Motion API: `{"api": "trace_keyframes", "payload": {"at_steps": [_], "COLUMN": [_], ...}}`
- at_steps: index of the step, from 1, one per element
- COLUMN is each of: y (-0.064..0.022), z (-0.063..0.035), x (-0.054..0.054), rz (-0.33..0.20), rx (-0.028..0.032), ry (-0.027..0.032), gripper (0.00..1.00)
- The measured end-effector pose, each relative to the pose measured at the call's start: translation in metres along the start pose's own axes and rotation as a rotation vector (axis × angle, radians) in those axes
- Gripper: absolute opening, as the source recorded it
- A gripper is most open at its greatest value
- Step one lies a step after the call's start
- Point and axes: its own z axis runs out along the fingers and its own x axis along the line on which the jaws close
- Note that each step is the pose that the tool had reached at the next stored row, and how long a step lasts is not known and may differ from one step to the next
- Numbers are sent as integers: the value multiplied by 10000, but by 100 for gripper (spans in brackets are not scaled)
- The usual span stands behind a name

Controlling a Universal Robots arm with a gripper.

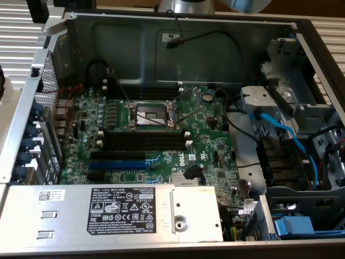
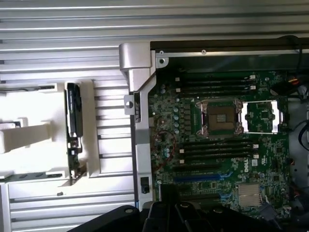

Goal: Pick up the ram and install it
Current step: 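Reach for the ram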

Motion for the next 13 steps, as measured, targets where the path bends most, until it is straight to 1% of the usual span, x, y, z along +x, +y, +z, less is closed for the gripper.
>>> {"api": "trace_keyframes", "payload": {"at_steps": [1, 2, 13], "y": [-3, -6, -53], "z": [-1, -3, -20], "x": [33, 79, 576], "rz": [1, 2, 1], "rx": [-5, -5, -6], "ry": [-59, -69, -73], "gripper": [11, 11, 11]}}
